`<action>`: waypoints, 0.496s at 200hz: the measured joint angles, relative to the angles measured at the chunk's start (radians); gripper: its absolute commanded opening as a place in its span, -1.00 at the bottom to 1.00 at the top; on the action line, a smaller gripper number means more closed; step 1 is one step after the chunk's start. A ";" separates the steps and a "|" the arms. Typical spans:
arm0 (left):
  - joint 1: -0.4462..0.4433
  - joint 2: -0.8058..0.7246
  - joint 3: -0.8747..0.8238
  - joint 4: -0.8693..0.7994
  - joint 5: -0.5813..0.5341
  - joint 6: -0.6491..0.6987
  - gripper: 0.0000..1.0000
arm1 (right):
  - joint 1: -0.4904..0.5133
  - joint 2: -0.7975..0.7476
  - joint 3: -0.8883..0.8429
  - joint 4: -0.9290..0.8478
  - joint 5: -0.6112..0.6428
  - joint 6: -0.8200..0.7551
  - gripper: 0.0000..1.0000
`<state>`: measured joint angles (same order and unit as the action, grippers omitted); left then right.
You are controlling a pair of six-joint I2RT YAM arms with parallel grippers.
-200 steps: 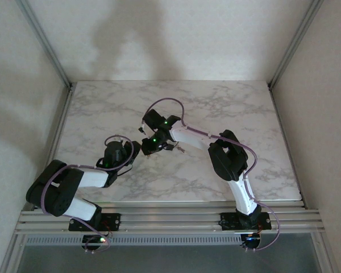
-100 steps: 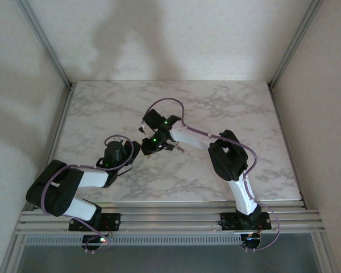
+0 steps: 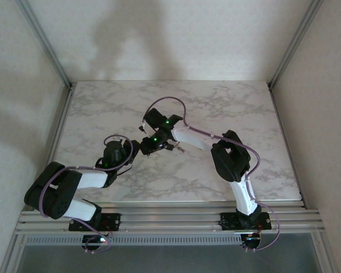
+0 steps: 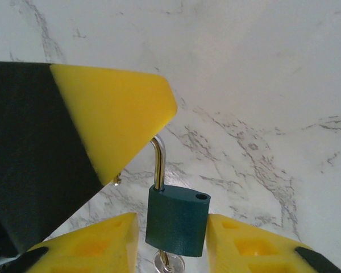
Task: Lock with the key
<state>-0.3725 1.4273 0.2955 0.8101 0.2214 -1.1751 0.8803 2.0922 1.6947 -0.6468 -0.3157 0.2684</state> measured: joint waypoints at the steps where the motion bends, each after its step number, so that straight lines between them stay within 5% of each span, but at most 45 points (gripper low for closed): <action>1: 0.000 0.000 0.000 0.000 0.000 0.000 -1.00 | 0.000 0.000 0.000 0.000 0.000 0.000 -0.24; 99: 0.000 -0.003 0.000 -0.023 -0.001 0.000 -1.00 | 0.000 -0.067 -0.043 0.005 0.001 -0.022 0.06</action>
<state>-0.3725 1.4246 0.2955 0.7876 0.2203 -1.1748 0.8803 2.0254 1.6512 -0.6422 -0.3145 0.2462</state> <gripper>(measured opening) 0.038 0.524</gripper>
